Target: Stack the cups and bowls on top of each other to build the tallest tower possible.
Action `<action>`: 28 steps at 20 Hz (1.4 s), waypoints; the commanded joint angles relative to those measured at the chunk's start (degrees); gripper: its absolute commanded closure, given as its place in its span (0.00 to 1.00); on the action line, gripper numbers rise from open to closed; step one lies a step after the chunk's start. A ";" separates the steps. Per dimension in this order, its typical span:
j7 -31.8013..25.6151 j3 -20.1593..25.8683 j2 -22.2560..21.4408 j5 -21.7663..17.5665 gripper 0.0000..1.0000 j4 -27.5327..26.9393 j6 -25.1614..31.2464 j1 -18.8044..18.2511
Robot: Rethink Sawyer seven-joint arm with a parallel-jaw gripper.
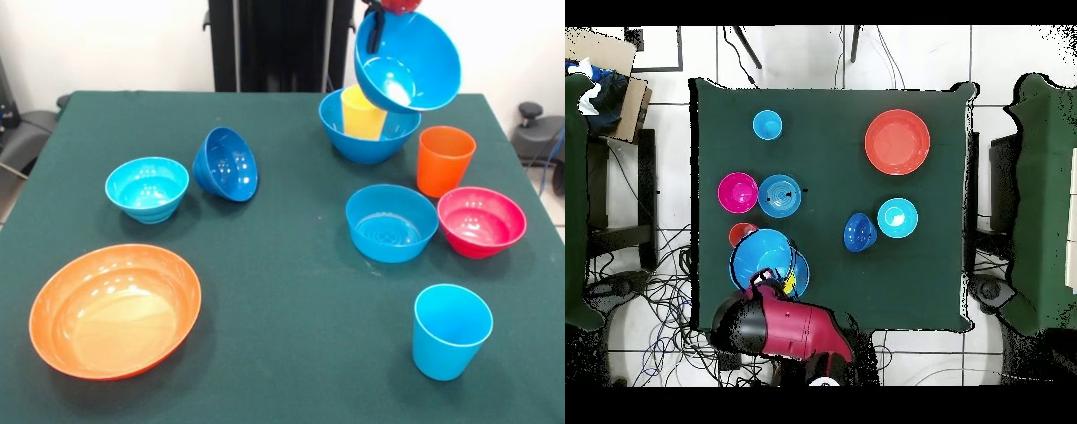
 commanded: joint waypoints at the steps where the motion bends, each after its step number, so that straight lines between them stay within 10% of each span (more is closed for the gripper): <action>1: 4.56 4.10 1.15 -1.83 1.00 4.80 -5.00 -1.07; 28: 5.13 3.66 3.41 -2.86 1.00 6.57 -11.98 -1.46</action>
